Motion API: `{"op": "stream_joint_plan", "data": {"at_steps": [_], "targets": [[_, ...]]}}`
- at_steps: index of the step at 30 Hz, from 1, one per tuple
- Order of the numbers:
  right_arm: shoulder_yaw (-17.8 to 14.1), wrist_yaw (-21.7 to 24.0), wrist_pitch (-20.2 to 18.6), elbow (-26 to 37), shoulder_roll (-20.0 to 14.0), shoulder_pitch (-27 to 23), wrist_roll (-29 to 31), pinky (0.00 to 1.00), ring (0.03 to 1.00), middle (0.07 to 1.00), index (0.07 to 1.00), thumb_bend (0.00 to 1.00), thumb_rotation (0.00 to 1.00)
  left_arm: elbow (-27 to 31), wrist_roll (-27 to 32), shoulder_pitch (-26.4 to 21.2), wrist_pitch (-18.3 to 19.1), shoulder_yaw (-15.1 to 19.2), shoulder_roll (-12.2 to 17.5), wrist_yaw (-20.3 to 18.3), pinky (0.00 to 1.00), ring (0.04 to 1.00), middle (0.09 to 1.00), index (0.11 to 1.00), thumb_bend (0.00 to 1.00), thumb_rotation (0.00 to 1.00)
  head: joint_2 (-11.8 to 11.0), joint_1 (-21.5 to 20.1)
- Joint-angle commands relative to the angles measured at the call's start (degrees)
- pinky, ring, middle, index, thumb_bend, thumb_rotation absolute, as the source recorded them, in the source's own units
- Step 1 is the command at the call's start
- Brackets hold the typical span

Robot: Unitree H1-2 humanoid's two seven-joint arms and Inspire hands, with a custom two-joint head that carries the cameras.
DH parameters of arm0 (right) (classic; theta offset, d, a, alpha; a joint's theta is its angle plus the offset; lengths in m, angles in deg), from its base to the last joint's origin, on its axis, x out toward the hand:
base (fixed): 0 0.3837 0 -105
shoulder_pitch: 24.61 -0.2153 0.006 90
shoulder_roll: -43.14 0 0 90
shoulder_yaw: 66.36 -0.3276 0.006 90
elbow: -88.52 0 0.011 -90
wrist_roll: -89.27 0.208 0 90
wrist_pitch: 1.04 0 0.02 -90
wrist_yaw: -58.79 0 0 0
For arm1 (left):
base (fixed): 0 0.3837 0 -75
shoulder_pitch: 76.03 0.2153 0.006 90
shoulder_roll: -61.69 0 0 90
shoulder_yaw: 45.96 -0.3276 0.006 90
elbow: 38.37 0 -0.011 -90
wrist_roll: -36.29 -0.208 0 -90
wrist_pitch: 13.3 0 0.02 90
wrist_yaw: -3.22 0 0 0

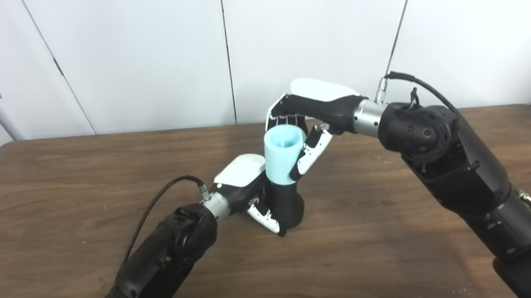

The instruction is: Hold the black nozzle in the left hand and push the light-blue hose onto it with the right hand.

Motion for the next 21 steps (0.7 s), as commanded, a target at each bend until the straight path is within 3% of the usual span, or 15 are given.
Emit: {"op": "stream_joint_plan", "data": {"at_steps": [1, 11, 21], "targets": [[0.6, 0.8, 1.2, -0.8, -1.2, -1.1, -1.1, 0.38, 0.440, 0.479, 0.506, 0.50, 0.00, -1.6, -2.9, 2.7, 1.0, -2.9, 0.6, -4.8, 0.49, 0.539, 0.484, 0.485, 0.53, 0.00, 0.4, 0.2], [0.8, 2.2, 1.1, -0.3, -3.7, -0.1, -1.5, 0.38, 0.427, 0.453, 0.523, 0.50, 0.00, -1.2, -3.0, 3.2, 1.0, -2.6, 0.8, -4.7, 0.47, 0.509, 0.457, 0.494, 0.53, 0.00, 0.8, -0.2], [0.0, 0.3, 0.8, -0.5, -2.5, 1.2, -2.8, 0.37, 0.447, 0.470, 0.503, 0.50, 0.00, -0.3, -2.2, 3.4, 0.9, -2.2, 1.1, -5.4, 0.49, 0.525, 0.468, 0.490, 0.53, 0.00, 1.0, -0.4]]}}
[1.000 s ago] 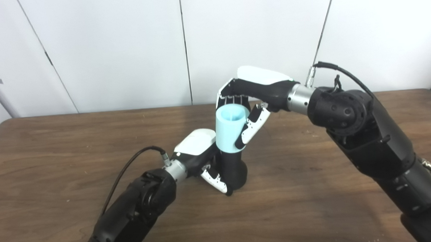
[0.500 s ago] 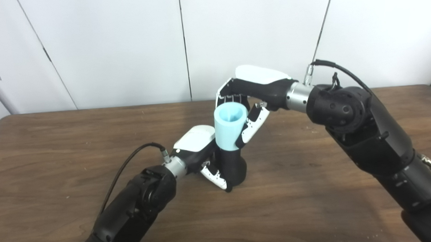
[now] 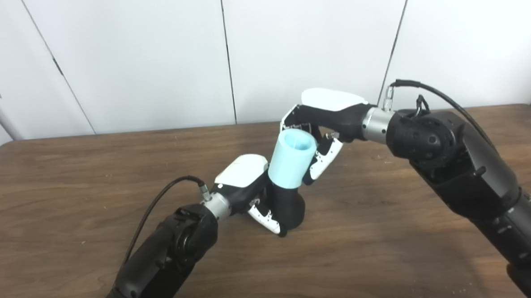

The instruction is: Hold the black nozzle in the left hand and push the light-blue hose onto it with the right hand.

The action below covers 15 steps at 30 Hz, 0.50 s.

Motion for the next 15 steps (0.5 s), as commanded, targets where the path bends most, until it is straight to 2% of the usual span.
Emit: {"op": "stream_joint_plan", "data": {"at_steps": [1, 13, 15], "targets": [[-0.8, -0.9, 0.1, 0.0, 0.0, -0.6, -0.5, 0.37, 0.446, 0.470, 0.503, 0.50, 0.00, -1.4, -1.8, 3.1, 0.7, -2.2, 1.1, -4.8, 0.50, 0.533, 0.473, 0.488, 0.53, 0.00, 0.1, 0.0], [-1.2, -1.8, -0.4, 0.5, 2.2, 0.7, -2.9, 0.38, 0.436, 0.474, 0.509, 0.50, 0.00, -1.4, -2.1, 3.2, 0.5, -2.4, 1.1, -4.8, 0.50, 0.529, 0.476, 0.487, 0.53, 0.00, 0.3, -0.4], [-0.6, -0.5, -2.5, 3.1, 3.7, 0.1, -3.0, 0.38, 0.428, 0.467, 0.515, 0.50, 0.00, -2.1, -2.1, 2.9, 0.1, -2.5, 0.7, -4.5, 0.50, 0.529, 0.477, 0.486, 0.53, 0.00, 0.3, -0.5]]}}
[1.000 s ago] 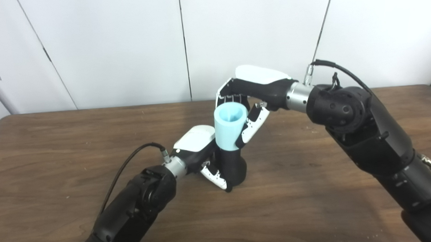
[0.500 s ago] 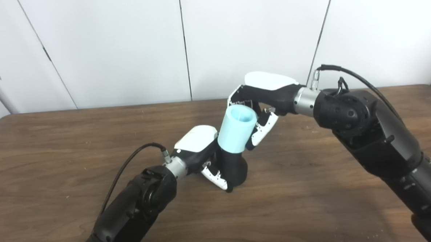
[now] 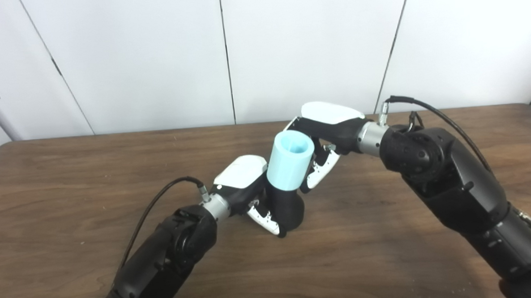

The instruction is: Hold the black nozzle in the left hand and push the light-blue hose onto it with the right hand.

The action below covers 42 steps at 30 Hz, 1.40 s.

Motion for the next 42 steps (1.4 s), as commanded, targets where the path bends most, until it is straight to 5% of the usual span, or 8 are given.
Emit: {"op": "stream_joint_plan", "data": {"at_steps": [1, 12, 15, 17, 20, 30, 33, 42], "targets": [[-0.3, 0.5, -1.4, 4.3, 1.7, -2.7, 0.1, 0.38, 0.424, 0.463, 0.519, 0.50, 0.00, -3.0, -2.1, 2.4, 0.1, -2.6, 0.4, -4.1, 0.50, 0.530, 0.476, 0.487, 0.53, 0.00, 0.1, 0.1], [0.6, 2.5, 3.4, 2.7, -0.1, -3.1, 1.0, 0.37, 0.431, 0.456, 0.523, 0.50, 0.00, -3.4, -1.9, 2.3, -0.3, -2.4, 0.0, -3.6, 0.45, 0.501, 0.461, 0.494, 0.53, 0.00, -0.2, 0.2], [1.9, 6.9, -2.5, 5.1, -2.1, -3.5, -3.9, 0.32, 0.442, 0.531, 0.571, 0.49, 0.00, -3.6, -2.3, 2.3, -0.1, -2.5, 0.0, -3.6, 0.46, 0.516, 0.465, 0.493, 0.53, 0.00, -0.2, -0.1], [3.2, 11.0, -7.2, 7.1, -3.1, -4.2, -8.8, 0.50, 0.679, 0.814, 0.846, 0.77, 0.00, -3.7, -2.6, 2.2, 0.2, -2.6, 0.0, -3.7, 0.48, 0.537, 0.480, 0.486, 0.53, 0.00, -0.2, -0.2], [2.1, 15.4, -8.6, 8.4, -2.5, -3.8, -15.6, 0.58, 0.771, 0.905, 0.923, 0.84, 0.03, -3.8, -2.5, 2.2, 0.1, -2.5, 0.0, -3.6, 0.50, 0.543, 0.484, 0.484, 0.53, 0.00, -0.1, -0.3], [-3.2, 16.1, -8.6, 10.5, -2.9, -1.7, -16.0, 0.59, 0.829, 0.975, 0.989, 0.86, 0.04, -3.9, -2.0, 2.2, -0.5, -2.2, 0.3, -3.6, 0.49, 0.526, 0.476, 0.488, 0.53, 0.00, -0.1, -0.8], [-4.7, 15.3, -8.6, 11.2, -2.8, -1.4, -16.6, 0.74, 0.946, 0.998, 0.999, 0.88, 0.05, -3.8, -2.1, 2.3, -0.6, -2.2, 0.4, -3.6, 0.49, 0.543, 0.480, 0.486, 0.53, 0.00, -0.1, -1.0], [-12.0, 6.0, -6.6, 16.6, -0.7, 1.5, -12.3, 0.82, 1.000, 1.000, 1.000, 0.92, 0.07, -4.5, -2.2, 2.0, -1.0, -2.2, 0.3, -3.6, 0.50, 0.537, 0.479, 0.486, 0.53, 0.00, -0.1, -0.9]]}}
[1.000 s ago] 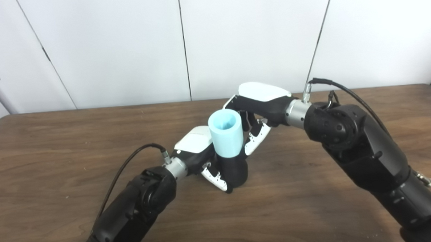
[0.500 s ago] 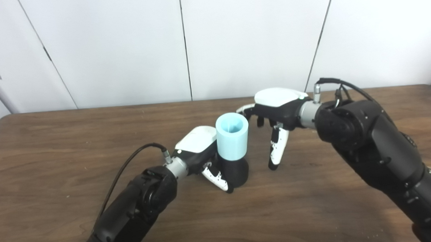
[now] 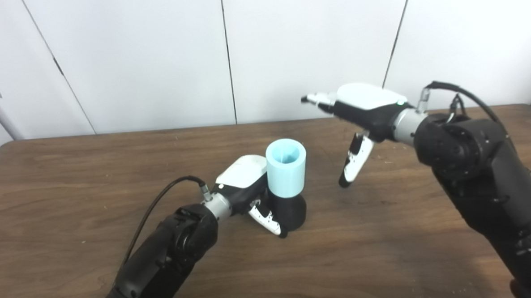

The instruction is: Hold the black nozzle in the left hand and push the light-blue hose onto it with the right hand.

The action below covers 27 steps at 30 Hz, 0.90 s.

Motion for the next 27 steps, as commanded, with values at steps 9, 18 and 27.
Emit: {"op": "stream_joint_plan", "data": {"at_steps": [9, 18, 27], "targets": [[-4.5, -5.6, 4.5, 9.0, -0.7, 1.7, 13.5, 0.98, 1.000, 1.000, 1.000, 0.97, 0.34, -3.6, -2.6, 2.2, 0.1, -2.2, 0.8, -3.6, 0.51, 0.535, 0.474, 0.488, 0.53, 0.00, -0.3, 0.0], [-2.0, -6.4, 12.1, 8.4, -3.3, 4.1, 19.9, 1.00, 1.000, 1.000, 1.000, 0.87, 0.68, -3.3, -2.9, 2.4, 0.3, -2.1, 0.7, -3.5, 0.52, 0.544, 0.475, 0.488, 0.53, 0.00, -0.2, 0.1], [1.7, -4.8, 15.6, 7.8, -4.8, 3.9, 19.6, 1.00, 1.000, 1.000, 1.000, 0.82, 0.78, -3.5, -2.8, 2.3, -0.2, -2.1, 0.9, -3.3, 0.52, 0.540, 0.480, 0.486, 0.53, 0.00, -0.1, -0.1]]}}
